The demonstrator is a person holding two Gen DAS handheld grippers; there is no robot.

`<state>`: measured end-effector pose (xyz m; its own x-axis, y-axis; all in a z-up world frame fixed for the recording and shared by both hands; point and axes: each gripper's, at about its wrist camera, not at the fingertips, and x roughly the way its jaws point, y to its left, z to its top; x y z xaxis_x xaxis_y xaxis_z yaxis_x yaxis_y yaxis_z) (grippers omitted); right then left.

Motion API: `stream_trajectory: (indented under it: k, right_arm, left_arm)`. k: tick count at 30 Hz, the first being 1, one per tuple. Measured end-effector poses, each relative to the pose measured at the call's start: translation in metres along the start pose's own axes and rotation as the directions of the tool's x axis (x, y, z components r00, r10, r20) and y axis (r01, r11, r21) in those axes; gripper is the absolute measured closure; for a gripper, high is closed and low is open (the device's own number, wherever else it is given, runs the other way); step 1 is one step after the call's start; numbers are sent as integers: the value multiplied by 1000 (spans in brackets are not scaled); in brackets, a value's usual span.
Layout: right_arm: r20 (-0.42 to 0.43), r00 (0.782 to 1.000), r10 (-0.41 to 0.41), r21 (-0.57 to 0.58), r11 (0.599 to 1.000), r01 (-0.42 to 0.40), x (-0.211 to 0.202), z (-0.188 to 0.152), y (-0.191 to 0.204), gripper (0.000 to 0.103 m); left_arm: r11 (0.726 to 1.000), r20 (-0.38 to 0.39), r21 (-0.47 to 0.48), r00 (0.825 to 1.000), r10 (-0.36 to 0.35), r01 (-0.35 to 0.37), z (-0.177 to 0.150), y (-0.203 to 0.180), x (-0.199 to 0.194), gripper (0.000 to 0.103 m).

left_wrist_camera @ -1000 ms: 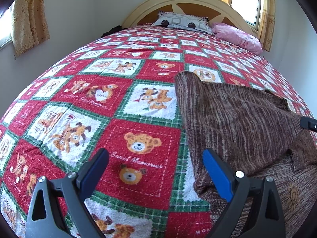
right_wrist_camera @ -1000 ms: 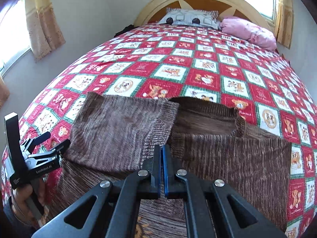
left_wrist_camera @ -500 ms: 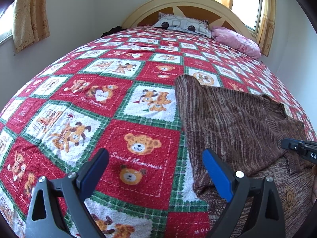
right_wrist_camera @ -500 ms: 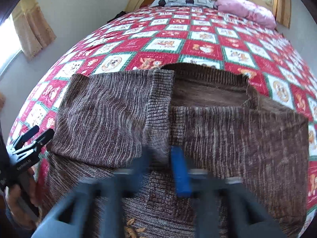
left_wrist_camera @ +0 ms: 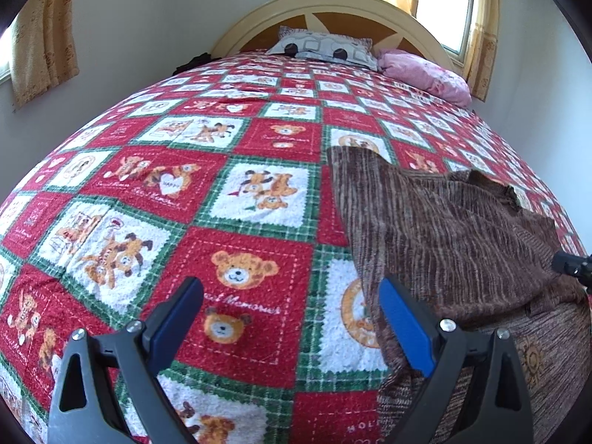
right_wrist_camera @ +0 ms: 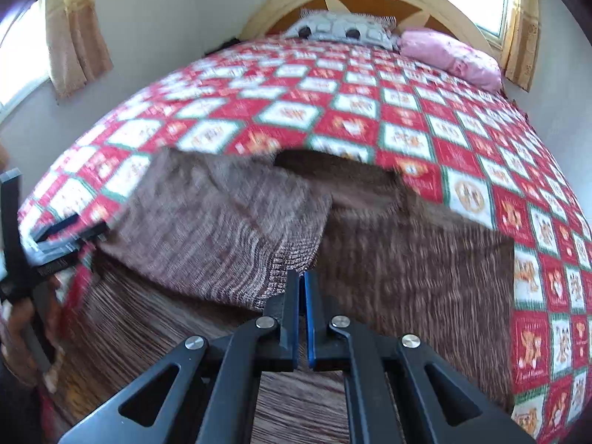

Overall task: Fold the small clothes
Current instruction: 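Fold the gripped side over the body toward the first fold with the right gripper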

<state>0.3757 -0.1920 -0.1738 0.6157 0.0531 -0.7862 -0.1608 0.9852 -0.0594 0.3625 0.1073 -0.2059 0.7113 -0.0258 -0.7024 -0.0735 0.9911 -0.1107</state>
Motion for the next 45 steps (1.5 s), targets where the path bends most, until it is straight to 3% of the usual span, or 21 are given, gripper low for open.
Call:
stream_trajectory:
  k: [3,6,10,14,16,20,21,24,28,31,34,38,45]
  right_arm:
    - [-29,998,-54,14,998,55,13,-14,-13,102]
    - [-60,998,-18,46,999,21,22,-23,-26,102]
    - [12,999,-30,79,996,29,4,-17,-33,102]
    - [63,997,39,69,997,-43,-2,3,-16,101]
    - [44,998,55,44,997,-57,8,10,-1,101]
    - [-110,991,76,40,997,-72,43,1,18,102]
    - [-79,995,62,35,998,-59,37,-4,20,102]
    - [-92,994,62,65,996,-56,27,-18,20,102]
    - [-82,996,26,-21,999,-28,18,-20,26,102]
    - [20,999,47,29,998,-48,4,-10,19,101]
    - [-52,997,51,33,998,-49,22,-14,22,101]
    - [-3,999,38,2,999,-38,19,-30,25,101]
    - [-22,999,48,19,999,-47,3,-44,19,101]
  left_arm:
    - [1000,-2,22,1000,6,-6,0,-4,0,0]
    - [999,-22,33,1000,20,-19,0,-5,5,0]
    - [999,-9,29,1000,14,-14,-1,-4,1,0]
    - [998,-18,64,1000,18,-17,-2,-10,3,0]
    - [996,-33,82,999,22,-20,-3,-13,5,0]
    - [994,-46,110,999,9,-3,-6,-17,4,0]
    - [993,-47,117,999,3,3,-7,-18,3,0]
    - [992,-43,125,999,-13,18,-10,-19,-2,0]
    - [991,-24,130,999,-37,40,-11,-20,-7,0]
    - [991,-37,126,999,-38,43,-10,-20,-5,0]
    - [992,-44,121,998,-38,43,-10,-19,-4,0]
    - [991,-39,127,999,-31,35,-11,-20,-4,0]
    - [987,-49,157,998,-32,39,-17,-31,-12,0]
